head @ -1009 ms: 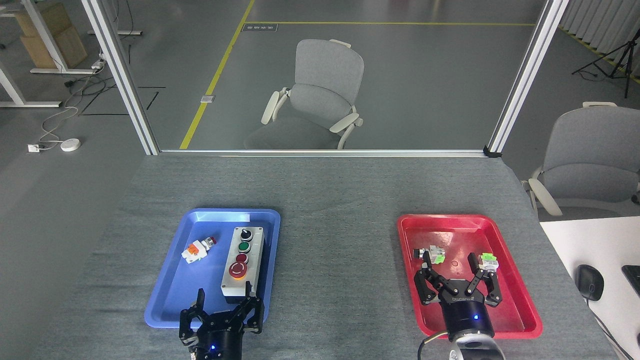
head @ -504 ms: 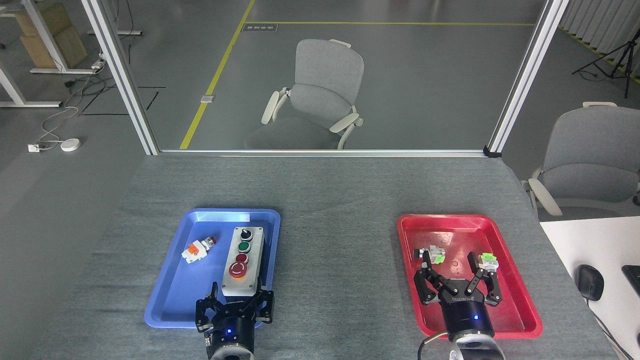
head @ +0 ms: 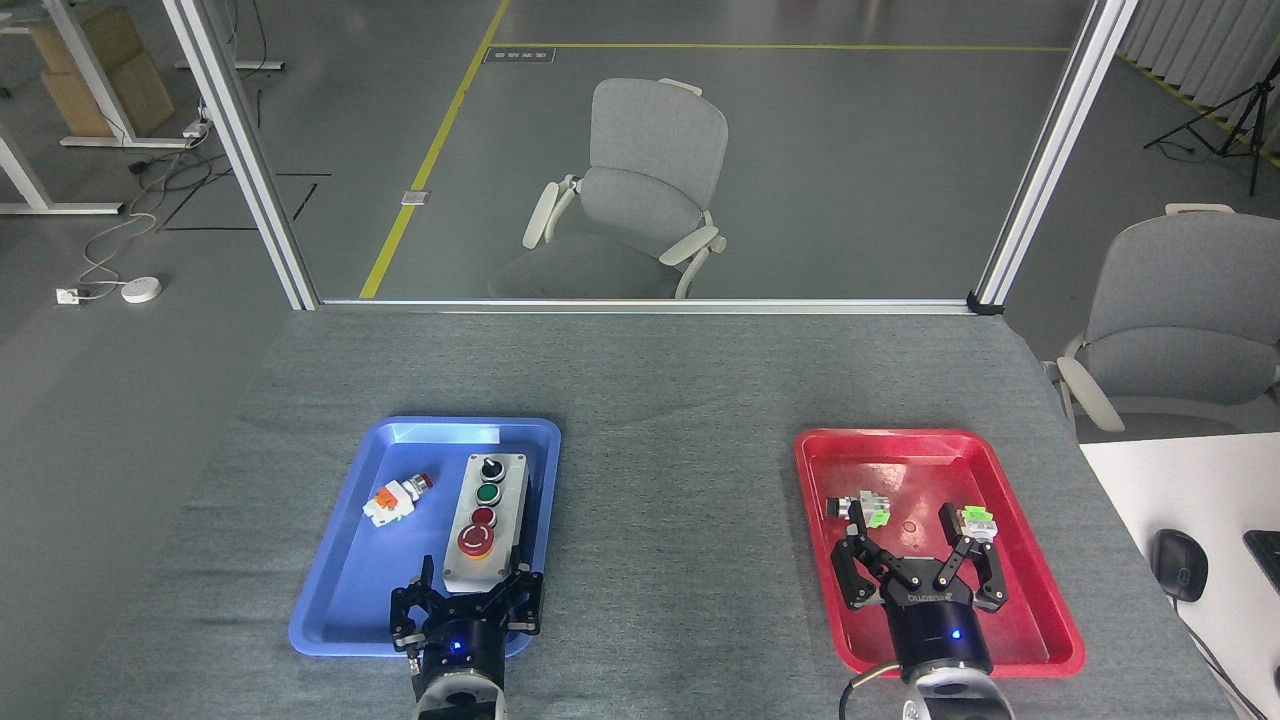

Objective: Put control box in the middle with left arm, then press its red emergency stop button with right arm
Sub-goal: 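Close the left gripper around the near end of the control box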

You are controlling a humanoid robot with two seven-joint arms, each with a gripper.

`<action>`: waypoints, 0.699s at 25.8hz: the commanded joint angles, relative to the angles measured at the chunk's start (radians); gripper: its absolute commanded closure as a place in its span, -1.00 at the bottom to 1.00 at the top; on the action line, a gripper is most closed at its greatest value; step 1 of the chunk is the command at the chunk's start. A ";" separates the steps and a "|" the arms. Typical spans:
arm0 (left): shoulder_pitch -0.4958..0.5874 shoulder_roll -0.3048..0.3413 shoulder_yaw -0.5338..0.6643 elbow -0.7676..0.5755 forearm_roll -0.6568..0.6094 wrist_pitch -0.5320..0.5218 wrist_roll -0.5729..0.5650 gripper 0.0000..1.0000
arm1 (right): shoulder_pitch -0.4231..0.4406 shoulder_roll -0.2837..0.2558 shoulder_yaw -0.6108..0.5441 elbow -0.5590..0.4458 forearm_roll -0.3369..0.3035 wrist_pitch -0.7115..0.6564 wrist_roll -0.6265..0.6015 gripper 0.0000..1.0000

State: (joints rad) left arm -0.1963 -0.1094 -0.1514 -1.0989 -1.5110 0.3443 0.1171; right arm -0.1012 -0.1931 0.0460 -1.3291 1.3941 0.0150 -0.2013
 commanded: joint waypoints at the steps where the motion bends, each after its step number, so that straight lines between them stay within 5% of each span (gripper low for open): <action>1: -0.008 0.002 0.001 0.010 0.003 -0.001 0.001 -0.97 | 0.000 -0.005 0.000 -0.001 -0.001 -0.001 -0.001 -0.92; 18: -0.156 -0.010 -0.005 0.223 0.008 -0.047 0.021 -0.96 | 0.000 -0.054 -0.009 0.041 -0.095 -0.038 0.010 -0.93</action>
State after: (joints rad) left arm -0.3213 -0.1204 -0.1560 -0.9261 -1.5062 0.3160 0.1384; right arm -0.0987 -0.2474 0.0384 -1.2976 1.3024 -0.0193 -0.1964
